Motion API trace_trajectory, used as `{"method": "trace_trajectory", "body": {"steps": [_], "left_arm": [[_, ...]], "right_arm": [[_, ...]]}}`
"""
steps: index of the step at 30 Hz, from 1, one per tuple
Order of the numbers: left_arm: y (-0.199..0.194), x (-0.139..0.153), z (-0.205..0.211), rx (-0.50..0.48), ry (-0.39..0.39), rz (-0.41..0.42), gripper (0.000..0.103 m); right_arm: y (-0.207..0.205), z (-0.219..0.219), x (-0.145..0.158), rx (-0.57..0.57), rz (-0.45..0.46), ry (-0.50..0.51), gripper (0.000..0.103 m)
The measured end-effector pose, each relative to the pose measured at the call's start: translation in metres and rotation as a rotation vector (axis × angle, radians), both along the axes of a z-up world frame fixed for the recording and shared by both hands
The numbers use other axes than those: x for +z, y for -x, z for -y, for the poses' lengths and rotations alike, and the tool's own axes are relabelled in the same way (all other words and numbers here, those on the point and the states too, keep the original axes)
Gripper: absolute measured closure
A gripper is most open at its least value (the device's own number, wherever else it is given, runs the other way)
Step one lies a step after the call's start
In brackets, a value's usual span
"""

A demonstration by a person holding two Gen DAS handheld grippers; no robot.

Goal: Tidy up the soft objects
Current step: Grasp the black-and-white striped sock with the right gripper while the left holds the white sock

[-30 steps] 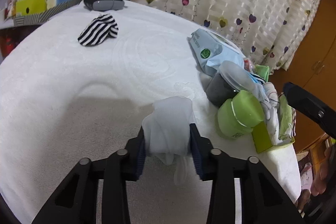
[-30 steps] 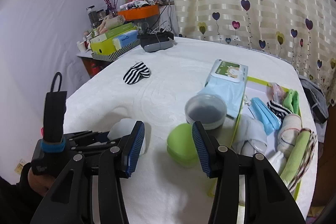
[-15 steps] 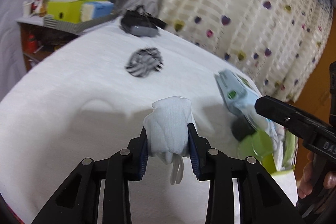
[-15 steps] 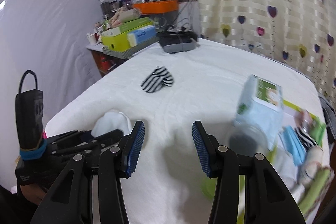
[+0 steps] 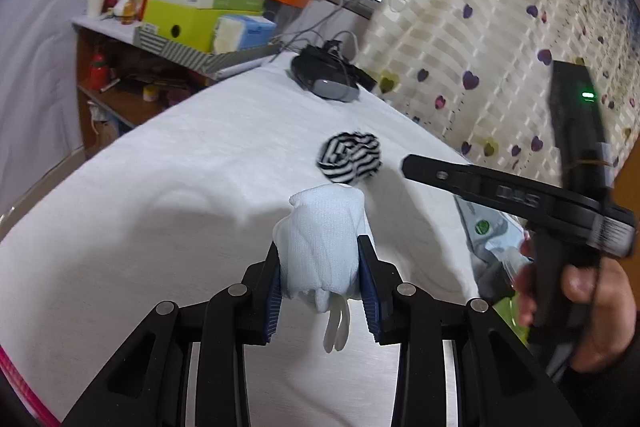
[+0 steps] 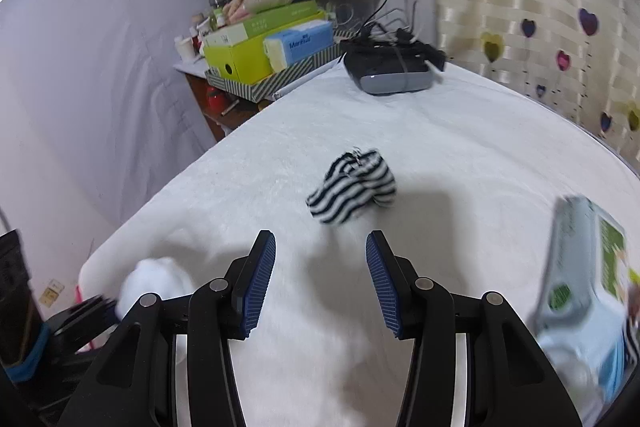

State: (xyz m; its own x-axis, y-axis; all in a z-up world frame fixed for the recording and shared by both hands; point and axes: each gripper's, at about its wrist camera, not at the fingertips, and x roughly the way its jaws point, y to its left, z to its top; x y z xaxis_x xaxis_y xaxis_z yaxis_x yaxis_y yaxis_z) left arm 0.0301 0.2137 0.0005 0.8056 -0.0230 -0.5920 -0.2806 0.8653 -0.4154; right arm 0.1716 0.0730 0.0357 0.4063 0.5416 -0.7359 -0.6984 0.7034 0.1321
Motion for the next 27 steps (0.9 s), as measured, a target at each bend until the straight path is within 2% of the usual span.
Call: {"method": "trace_trajectory", "body": {"steps": [6,13,17,21,22,23,25,27], "left_arm": [[0.004,-0.004,-0.022,0.043,0.023,0.005,0.071],[0.004,-0.01,-0.033,0.05,0.041,0.005,0.071],[0.003,-0.014,-0.034,0.045,0.053,-0.003,0.071],[0.001,-0.015,-0.034,0.043,0.057,-0.004,0.071],[0.001,-0.015,-0.034,0.043,0.058,-0.006,0.071],[0.001,-0.015,-0.034,0.044,0.058,-0.007,0.071],[0.001,-0.015,-0.033,0.045,0.058,-0.008,0.071],[0.001,-0.015,-0.033,0.044,0.057,-0.007,0.071]], "right_arm": [[-0.024,-0.032,-0.016,-0.01,0.017,0.086,0.054],[-0.064,-0.049,-0.032,-0.096,-0.045,0.069,0.054],[-0.073,-0.063,-0.054,-0.105,-0.066,0.144,0.054],[-0.071,-0.068,-0.06,-0.118,-0.026,0.203,0.054],[-0.072,-0.068,-0.059,-0.126,-0.033,0.202,0.056],[-0.072,-0.067,-0.058,-0.133,-0.033,0.207,0.069],[-0.071,-0.068,-0.057,-0.141,0.002,0.249,0.082],[-0.068,-0.065,-0.056,-0.135,-0.003,0.247,0.088]]}}
